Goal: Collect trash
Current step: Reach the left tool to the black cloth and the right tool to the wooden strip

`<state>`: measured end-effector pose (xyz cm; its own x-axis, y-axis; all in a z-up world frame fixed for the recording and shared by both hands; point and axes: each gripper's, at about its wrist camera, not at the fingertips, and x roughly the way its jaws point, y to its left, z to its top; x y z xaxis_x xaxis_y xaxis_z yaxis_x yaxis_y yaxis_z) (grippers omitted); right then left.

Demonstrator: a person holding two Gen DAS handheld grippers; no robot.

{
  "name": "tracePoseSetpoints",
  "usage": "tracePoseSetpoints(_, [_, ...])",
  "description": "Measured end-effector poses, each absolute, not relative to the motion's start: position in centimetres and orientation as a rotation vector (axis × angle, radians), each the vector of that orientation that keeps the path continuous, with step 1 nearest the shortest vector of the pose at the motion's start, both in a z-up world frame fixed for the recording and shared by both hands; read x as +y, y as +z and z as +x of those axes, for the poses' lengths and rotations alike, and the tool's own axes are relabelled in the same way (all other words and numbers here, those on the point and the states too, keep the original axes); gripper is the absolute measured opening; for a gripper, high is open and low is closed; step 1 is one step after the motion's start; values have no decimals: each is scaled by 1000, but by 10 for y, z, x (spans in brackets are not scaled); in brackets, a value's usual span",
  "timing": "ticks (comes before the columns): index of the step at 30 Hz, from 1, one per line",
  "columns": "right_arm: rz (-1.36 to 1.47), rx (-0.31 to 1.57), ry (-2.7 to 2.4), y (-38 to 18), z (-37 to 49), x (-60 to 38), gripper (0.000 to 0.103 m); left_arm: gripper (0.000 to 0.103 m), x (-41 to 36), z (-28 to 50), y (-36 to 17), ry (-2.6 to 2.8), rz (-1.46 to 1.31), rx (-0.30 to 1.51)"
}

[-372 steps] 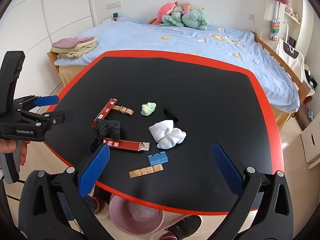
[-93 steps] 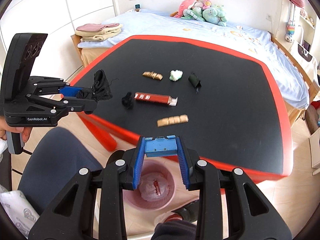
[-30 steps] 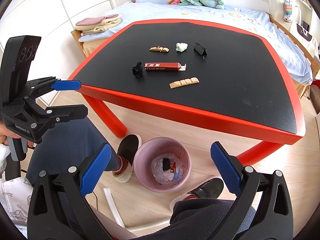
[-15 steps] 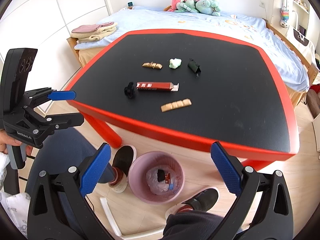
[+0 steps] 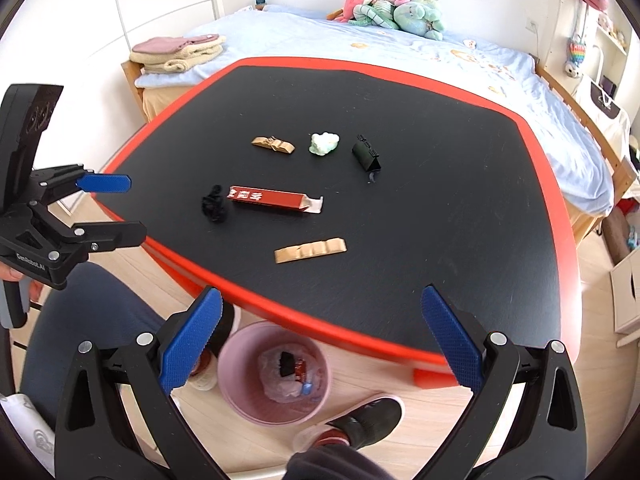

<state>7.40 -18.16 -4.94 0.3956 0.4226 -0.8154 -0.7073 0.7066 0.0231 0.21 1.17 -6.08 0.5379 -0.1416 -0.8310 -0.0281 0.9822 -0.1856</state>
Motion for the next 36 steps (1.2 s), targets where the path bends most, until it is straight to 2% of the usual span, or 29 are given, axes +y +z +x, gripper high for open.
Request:
tracePoseSetpoints(33, [-459, 950, 729, -114, 127, -149, 98, 93, 24, 61, -110, -2, -144, 1076])
tracePoseSetpoints(36, [-460, 939, 733, -114, 130, -146, 98, 88, 25, 64, -110, 6, -132, 1079])
